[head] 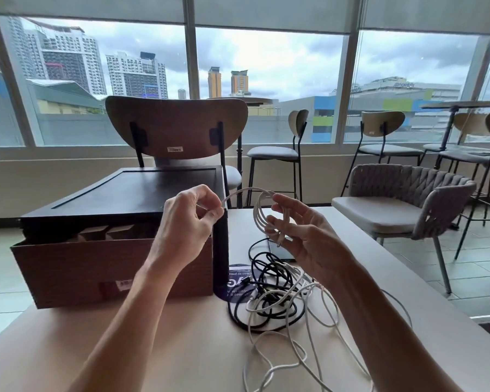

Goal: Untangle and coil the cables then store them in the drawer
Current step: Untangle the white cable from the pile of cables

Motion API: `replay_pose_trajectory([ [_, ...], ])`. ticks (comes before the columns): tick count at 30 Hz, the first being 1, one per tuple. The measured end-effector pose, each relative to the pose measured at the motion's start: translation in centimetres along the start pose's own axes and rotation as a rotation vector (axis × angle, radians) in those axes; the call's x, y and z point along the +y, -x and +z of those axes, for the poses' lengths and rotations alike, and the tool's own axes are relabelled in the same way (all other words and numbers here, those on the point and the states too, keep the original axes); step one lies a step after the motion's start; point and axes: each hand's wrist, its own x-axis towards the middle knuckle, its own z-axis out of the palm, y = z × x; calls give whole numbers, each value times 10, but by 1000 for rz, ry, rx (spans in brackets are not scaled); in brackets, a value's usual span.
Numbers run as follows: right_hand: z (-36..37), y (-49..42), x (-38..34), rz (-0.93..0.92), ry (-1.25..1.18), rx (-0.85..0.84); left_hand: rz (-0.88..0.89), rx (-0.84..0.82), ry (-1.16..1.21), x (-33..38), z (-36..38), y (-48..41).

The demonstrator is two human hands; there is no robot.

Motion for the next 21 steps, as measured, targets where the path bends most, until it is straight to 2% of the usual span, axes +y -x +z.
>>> replay_pose_trajectory([
  [5,1,2,-4,-3,38,-64,-93,82,4,-2,0,0],
  [8,3,2,-4,-9,15,-94,-145,45,111,-4,3,-1],
  [12,6,2,-5,-2,-24,-115,-326,-75,568,7,13,3],
  [16,8,3,-6,69,-77,-140,-561,-89,995,21,23,6],
  [21,4,2,-5,60,100,-156,-694,-44,1197,25,27,6],
])
